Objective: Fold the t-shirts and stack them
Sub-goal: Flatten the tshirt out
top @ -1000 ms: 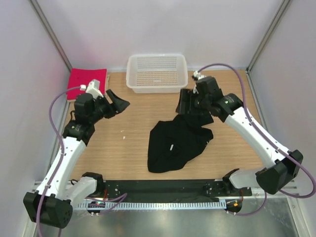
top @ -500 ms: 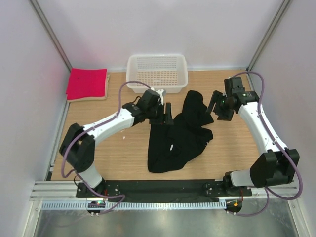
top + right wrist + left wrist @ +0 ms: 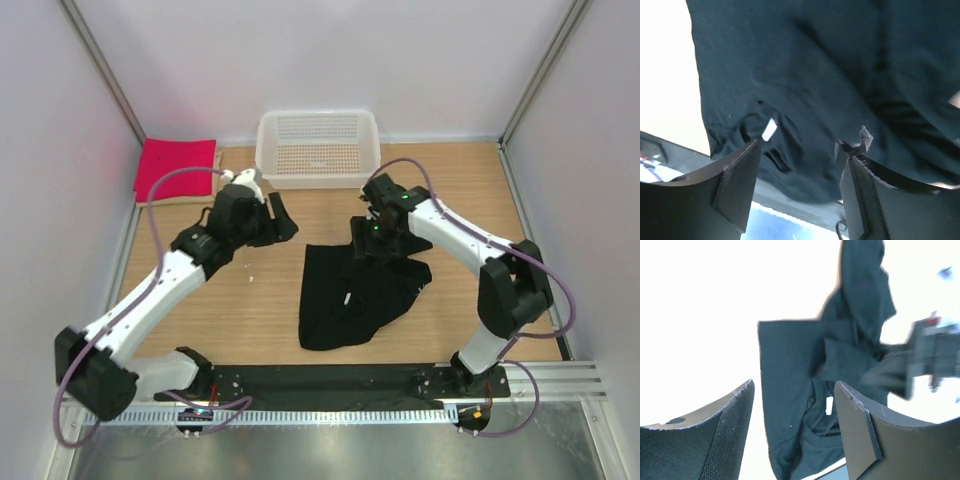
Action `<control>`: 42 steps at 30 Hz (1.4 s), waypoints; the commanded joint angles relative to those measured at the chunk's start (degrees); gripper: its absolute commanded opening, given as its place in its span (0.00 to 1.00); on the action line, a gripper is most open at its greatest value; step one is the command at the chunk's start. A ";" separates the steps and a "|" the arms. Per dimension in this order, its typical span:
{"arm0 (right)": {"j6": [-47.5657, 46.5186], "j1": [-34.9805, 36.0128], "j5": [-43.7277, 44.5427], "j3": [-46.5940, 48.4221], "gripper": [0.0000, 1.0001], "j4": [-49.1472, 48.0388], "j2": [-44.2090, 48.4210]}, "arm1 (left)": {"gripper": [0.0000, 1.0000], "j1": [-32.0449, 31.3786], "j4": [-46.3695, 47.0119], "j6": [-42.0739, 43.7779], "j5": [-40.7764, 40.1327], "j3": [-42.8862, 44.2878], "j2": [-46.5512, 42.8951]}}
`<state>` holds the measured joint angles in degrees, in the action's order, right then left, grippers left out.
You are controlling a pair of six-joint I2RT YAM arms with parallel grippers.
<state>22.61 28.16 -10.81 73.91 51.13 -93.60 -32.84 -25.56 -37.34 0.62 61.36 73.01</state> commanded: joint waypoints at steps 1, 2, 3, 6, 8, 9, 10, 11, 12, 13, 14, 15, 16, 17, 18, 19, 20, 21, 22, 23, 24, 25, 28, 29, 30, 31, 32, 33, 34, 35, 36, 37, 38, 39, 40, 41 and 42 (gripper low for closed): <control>3.31 4.96 4.29 3.87 0.65 -4.28 -4.56 | 0.66 1.20 -2.64 -2.64 -5.19 -4.84 -7.43; 3.84 5.67 5.35 4.31 0.63 -4.64 -5.62 | 0.66 1.29 -3.35 -2.91 -4.50 -6.24 -8.66; 4.19 6.81 7.27 5.01 0.61 -5.42 -6.76 | 0.66 1.29 -3.27 -3.26 -2.92 -8.78 -10.59; 5.51 7.35 9.48 6.59 0.61 -5.78 -10.28 | 0.68 1.29 -1.43 -4.49 5.51 -14.40 -12.01; 5.08 7.52 9.93 7.39 0.61 -5.61 -12.56 | 0.70 0.68 0.59 -6.42 10.51 -16.79 -11.41; 4.90 7.52 10.28 8.17 0.61 -5.17 -13.09 | 0.71 -0.20 1.04 -7.12 10.71 -17.93 -10.44; 4.64 7.61 10.28 8.62 0.61 -4.91 -13.88 | 0.72 -1.60 1.39 -7.65 10.80 -19.16 -9.65; 4.37 7.61 10.28 9.06 0.61 -4.56 -15.11 | 0.72 -4.40 1.83 -7.83 10.72 -19.44 -8.77; 4.02 7.70 10.45 9.84 0.61 -3.94 -15.55 | 0.72 -6.17 2.18 -8.01 9.41 -19.44 -7.81; 3.93 7.70 10.54 9.94 0.62 -3.94 -15.82 | 0.73 -7.58 2.53 -8.18 9.14 -19.18 -5.45; 3.84 7.70 10.54 10.20 0.62 -4.11 -16.08 | 0.73 -10.03 3.75 -8.18 9.13 -18.91 -4.29; 3.67 7.78 10.54 10.64 0.62 -4.03 -16.35 | 0.73 -11.01 4.46 -8.27 8.70 -18.65 -2.89; 3.23 7.78 10.54 11.08 0.62 -3.85 -16.52 | 0.73 -11.97 5.25 -8.27 8.52 -18.47 -0.35; 3.14 7.87 10.54 12.13 0.62 -3.07 -17.39 | 0.71 -13.55 6.39 -8.27 8.60 -17.95 1.33; 2.97 7.87 10.54 12.66 0.62 -2.71 -17.75 | 0.70 -14.26 7.10 -8.19 8.95 -17.51 2.65; 2.79 7.87 10.54 13.01 0.62 -2.36 -18.19 | 0.69 -15.23 7.54 -8.18 9.48 -17.07 5.18; 2.79 7.87 10.54 13.19 0.62 -2.09 -18.46 | 0.67 -16.02 9.02 -8.01 9.83 -16.20 6.25; 2.79 7.87 10.54 13.54 0.62 -1.83 -18.81 | 0.67 -17.94 9.91 -8.01 10.36 -15.84 7.22; 2.70 7.87 12.46 13.63 0.62 -1.83 -18.81 | 0.66 -18.74 10.61 -7.92 11.15 -15.49 8.45; 2.61 7.87 12.91 13.63 0.62 -1.83 -18.98 | 0.66 -19.36 10.71 -8.01 11.42 -14.35 10.98; 2.35 7.87 13.00 14.06 0.62 -1.48 -19.42 | 0.66 -19.80 10.45 -8.44 11.94 -13.91 12.66; 2.18 7.79 13.01 14.24 0.62 -1.22 -19.69 | 0.64 -20.42 10.44 -8.71 12.90 -13.55 13.99; 2.17 7.96 12.48 14.16 0.61 -1.30 -20.21 | 0.52 -21.56 10.97 -9.42 13.70 -13.46 17.16; 2.17 7.87 12.48 13.64 0.60 -1.30 -20.22 | 0.46 -21.91 11.41 -9.59 13.88 -13.46 17.51; 2.17 7.96 12.48 13.46 0.58 -1.47 -20.30 | 0.43 -22.00 11.59 -10.03 13.97 -13.55 17.69; 2.09 7.96 12.30 13.28 0.56 -1.56 -20.56 | 0.41 -22.26 11.76 -10.29 14.23 -13.55 17.69; 1.74 7.96 12.04 12.84 0.53 -1.83 -20.65 | 0.36 -22.35 12.37 -10.38 14.32 -13.72 17.60; 1.73 7.96 11.69 12.66 0.47 -1.91 -20.74 | 0.33 -22.36 12.73 -10.90 14.41 -13.90 17.25; 1.65 7.87 11.51 12.58 0.43 -2.00 -20.74 | 0.25 -22.44 13.16 -11.08 14.41 -14.08 17.08; 1.56 7.87 11.51 12.66 0.38 -1.92 -20.66 | 0.19 -22.44 13.34 -11.17 14.41 -14.25 16.81; 1.47 7.96 11.51 12.84 0.29 -1.83 -20.39 | 0.12 -22.44 13.17 -11.26 14.06 -14.34 15.77; 1.30 8.05 11.51 12.93 0.26 -1.65 -19.35 | 0.00 -22.44 12.30 -11.35 13.36 -14.52 14.97; 1.30 8.05 11.51 13.27 0.22 -0.96 -18.55 | 0.00 -22.44 11.59 -11.35 12.22 -14.60 13.66; 1.12 8.14 11.51 13.45 0.17 -0.43 -17.76 | 0.00 -22.53 10.63 -11.35 9.60 -14.61 12.34; 0.95 8.48 11.60 13.72 0.14 0.19 -16.71 | 0.00 -22.44 7.75 -10.65 7.66 -14.08 9.11; 0.68 8.57 11.25 14.15 0.11 1.76 -14.53 | 0.00 -22.44 5.54 -9.95 5.72 -13.21 7.51; 0.33 8.84 9.51 14.68 0.07 2.73 -13.29 | 0.00 -22.44 2.83 -9.33 0.31 -12.24 5.75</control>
<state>23.94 36.03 0.21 86.24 50.33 -113.82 -55.02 -18.13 -47.81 9.98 46.50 85.67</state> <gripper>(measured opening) 0.105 0.016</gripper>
